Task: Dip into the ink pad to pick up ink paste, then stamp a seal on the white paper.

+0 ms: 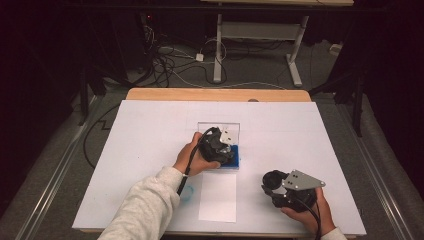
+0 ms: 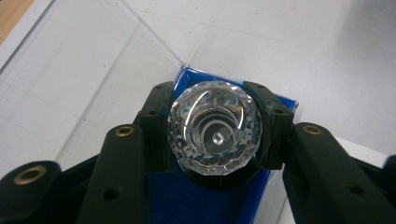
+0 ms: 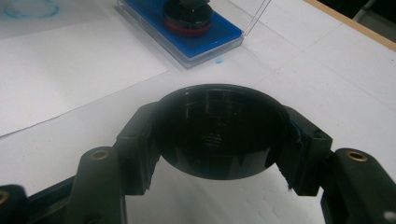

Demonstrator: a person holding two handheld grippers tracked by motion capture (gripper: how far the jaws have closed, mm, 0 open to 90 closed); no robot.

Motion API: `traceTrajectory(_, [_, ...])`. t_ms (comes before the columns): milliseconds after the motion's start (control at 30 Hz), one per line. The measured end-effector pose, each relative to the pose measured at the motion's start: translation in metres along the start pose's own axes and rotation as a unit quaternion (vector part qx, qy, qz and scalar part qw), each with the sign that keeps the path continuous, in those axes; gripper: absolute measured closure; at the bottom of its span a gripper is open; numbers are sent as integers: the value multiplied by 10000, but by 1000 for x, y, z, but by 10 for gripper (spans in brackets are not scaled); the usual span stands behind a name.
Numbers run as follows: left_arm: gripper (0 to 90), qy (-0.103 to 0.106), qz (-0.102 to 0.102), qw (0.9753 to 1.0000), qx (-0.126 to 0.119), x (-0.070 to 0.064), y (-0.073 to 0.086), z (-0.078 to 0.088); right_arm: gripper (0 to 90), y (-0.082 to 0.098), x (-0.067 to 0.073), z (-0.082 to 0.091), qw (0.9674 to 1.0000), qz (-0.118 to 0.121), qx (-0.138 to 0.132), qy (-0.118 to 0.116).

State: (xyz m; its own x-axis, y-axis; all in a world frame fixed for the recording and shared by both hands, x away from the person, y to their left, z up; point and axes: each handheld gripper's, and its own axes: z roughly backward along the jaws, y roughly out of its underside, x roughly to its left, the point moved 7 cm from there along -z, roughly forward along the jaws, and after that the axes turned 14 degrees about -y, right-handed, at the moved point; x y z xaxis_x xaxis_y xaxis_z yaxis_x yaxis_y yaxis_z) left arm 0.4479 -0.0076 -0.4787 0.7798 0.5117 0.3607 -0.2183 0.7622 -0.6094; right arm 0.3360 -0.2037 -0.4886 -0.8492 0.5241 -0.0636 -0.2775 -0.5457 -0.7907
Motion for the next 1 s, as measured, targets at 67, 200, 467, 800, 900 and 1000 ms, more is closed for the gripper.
traceTrajectory(67, [546, 39, 141, 9999, -90, 5, 0, 4, 385, 0, 0, 0, 10000, -11, 5, 1])
traceTrajectory(200, [546, 1, 259, 9995, -191, 14, 1, 14, 384, 1, 0, 2, 10000, -37, 4, 41])
traceTrajectory(467, [546, -61, 380, 9983, -438, 29, -1, 37, 385, -5, 10, 1, 9998, 148, -121, 104])
traceTrajectory(800, [546, -133, 450, 9977, -490, 36, 2, 59, 385, -4, 9, 15, 9996, 11, -209, 177])
traceTrajectory(900, [546, -132, 453, 9975, -523, 36, 2, 62, 385, -1, 8, 16, 9996, -51, -211, 178])
traceTrajectory(1000, [546, -129, 527, 9966, -627, 37, 2, 66, 385, 1, 7, 16, 9997, -66, -181, 172])
